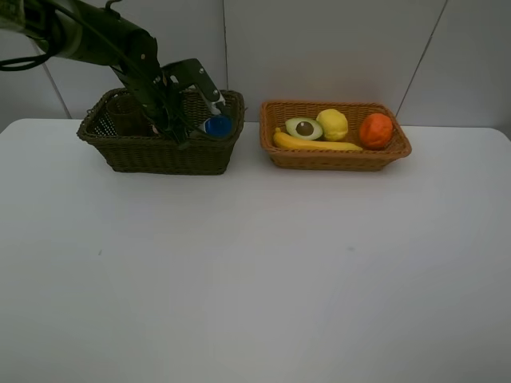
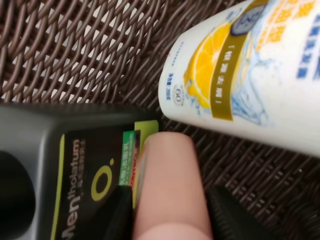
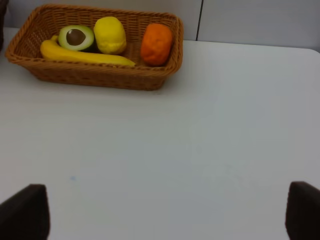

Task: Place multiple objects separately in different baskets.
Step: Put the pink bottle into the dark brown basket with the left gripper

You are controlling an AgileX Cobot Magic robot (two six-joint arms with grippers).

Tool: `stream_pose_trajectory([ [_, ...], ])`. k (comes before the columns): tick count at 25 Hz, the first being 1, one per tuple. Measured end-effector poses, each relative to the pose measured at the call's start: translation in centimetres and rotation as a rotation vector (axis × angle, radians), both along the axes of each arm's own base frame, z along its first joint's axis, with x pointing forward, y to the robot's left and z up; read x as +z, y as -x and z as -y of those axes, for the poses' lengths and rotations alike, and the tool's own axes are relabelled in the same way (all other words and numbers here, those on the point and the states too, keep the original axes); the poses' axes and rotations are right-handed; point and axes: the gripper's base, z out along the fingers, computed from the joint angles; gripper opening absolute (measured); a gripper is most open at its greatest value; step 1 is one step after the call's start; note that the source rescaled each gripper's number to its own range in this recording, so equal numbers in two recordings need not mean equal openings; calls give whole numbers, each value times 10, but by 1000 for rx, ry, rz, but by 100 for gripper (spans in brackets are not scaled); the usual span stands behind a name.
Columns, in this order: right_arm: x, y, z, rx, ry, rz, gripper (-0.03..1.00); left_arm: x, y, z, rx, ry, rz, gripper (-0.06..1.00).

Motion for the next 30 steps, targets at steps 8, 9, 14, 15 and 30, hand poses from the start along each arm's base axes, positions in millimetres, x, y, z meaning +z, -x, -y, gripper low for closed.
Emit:
stream_pose_trajectory([
  [8,0,0,0,0,0,0,100,0,0,1,89,88,-12,42],
  [9,0,0,0,0,0,0,100,0,0,1,100,95,-14,42],
  [14,0,0,0,0,0,0,100,0,-1,1,111,103,-14,42],
  [15,0,0,0,0,0,0,100,0,-1,0,112,103,-14,43],
  [30,0,0,0,0,0,0,100,8,-3,0,127,150,22,82],
])
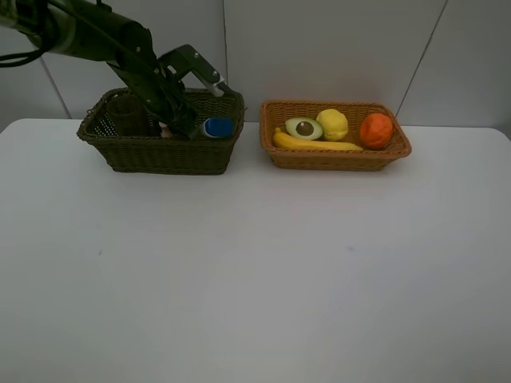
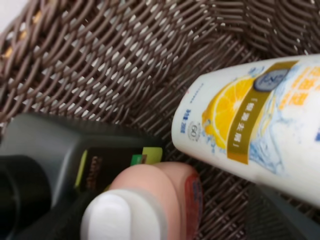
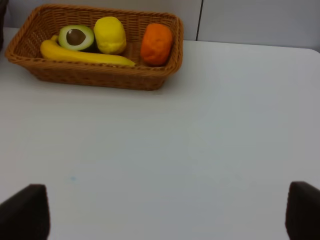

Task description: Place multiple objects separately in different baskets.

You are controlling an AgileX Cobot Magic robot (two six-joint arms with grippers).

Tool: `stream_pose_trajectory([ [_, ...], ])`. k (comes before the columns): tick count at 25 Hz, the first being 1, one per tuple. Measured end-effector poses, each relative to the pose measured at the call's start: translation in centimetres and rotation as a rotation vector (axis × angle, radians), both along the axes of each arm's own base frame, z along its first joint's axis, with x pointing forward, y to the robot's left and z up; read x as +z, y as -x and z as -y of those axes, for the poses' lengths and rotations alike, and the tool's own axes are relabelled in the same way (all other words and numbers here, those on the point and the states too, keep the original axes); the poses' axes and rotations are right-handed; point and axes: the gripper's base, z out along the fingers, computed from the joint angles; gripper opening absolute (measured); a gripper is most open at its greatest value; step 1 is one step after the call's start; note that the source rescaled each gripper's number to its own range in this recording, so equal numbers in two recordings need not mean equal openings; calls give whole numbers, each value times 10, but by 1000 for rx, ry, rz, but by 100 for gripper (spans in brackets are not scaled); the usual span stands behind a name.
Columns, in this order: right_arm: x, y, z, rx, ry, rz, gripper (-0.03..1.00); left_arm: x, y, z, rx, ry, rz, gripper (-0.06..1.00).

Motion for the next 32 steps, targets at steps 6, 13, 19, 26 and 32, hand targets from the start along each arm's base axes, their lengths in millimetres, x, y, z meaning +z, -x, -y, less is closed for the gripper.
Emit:
stream_pose_trajectory([
  [6,0,0,0,0,0,0,100,6,0,0,2,8,10,82],
  [13,0,0,0,0,0,0,100,30,2,0,3,33,68,83],
  [19,0,0,0,0,0,0,100,57,11,-4,14,39,65,93],
  [26,0,0,0,0,0,0,100,90,30,-8,49,80,7,100],
  [32,0,0,0,0,0,0,100,120,52,-13,68,106,-53,100],
])
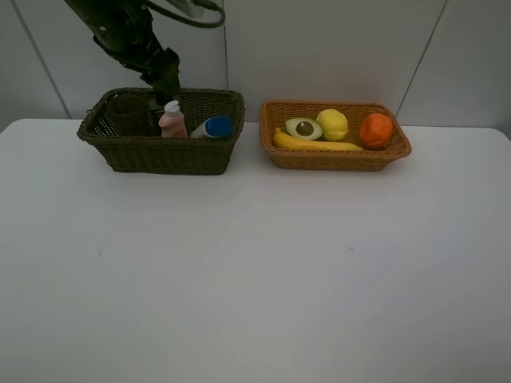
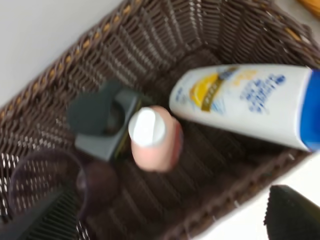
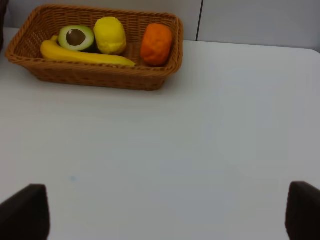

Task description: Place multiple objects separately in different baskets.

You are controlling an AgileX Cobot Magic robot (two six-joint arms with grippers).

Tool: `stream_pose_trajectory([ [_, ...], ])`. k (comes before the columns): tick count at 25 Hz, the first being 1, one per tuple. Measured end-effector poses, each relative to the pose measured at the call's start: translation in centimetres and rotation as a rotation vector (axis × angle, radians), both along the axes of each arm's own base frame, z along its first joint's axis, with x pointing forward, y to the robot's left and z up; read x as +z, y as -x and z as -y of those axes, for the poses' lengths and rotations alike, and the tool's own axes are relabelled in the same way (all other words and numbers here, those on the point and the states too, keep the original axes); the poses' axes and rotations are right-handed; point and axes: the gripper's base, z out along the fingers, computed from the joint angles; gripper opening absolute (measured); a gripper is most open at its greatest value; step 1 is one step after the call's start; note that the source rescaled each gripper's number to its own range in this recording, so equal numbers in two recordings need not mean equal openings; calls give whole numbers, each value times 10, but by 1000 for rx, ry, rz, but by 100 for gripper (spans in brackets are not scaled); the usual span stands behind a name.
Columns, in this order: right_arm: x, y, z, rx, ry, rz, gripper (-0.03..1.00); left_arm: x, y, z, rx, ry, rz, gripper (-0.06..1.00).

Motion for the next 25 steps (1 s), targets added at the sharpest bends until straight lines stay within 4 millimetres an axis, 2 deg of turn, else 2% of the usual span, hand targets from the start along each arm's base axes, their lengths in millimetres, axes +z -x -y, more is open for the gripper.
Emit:
stream_pose_trajectory([
  [7,0,0,0,0,0,0,100,45,37,-12,26,17,-66,100],
  [10,0,0,0,0,0,0,100,56,59,-20,33,16,-86,100],
  [19,0,0,0,0,0,0,100,62,143,-50,73,48,-79,100],
  [25,0,0,0,0,0,0,100,52,200,-71,104,73,-70,100],
])
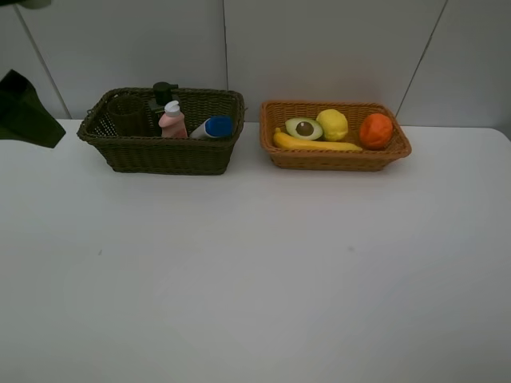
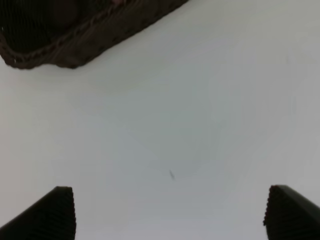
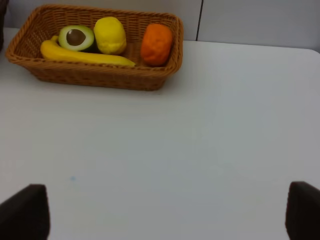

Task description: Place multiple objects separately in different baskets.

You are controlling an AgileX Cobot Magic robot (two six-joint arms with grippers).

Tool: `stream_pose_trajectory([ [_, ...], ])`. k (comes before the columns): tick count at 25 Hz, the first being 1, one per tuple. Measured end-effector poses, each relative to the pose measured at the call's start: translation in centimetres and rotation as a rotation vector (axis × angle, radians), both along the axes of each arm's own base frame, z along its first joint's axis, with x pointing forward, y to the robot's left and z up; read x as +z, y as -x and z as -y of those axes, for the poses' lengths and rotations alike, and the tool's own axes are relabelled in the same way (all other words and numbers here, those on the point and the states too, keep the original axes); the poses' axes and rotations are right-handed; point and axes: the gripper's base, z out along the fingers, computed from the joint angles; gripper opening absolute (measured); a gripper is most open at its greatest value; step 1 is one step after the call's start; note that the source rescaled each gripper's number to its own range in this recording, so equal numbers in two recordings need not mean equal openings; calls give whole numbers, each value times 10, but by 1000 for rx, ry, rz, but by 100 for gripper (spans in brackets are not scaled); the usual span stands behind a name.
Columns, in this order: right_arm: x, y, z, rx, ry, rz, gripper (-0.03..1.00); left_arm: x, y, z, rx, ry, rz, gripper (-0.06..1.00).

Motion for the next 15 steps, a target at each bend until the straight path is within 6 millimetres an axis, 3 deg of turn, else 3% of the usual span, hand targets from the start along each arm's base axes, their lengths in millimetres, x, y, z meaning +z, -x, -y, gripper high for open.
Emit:
stream_pose_trajectory([
  [9,0,0,0,0,0,0,100,-41,79,-29,49,38,14,100],
  [15,0,0,0,0,0,0,100,-64,115,-43,98,94,65,100],
])
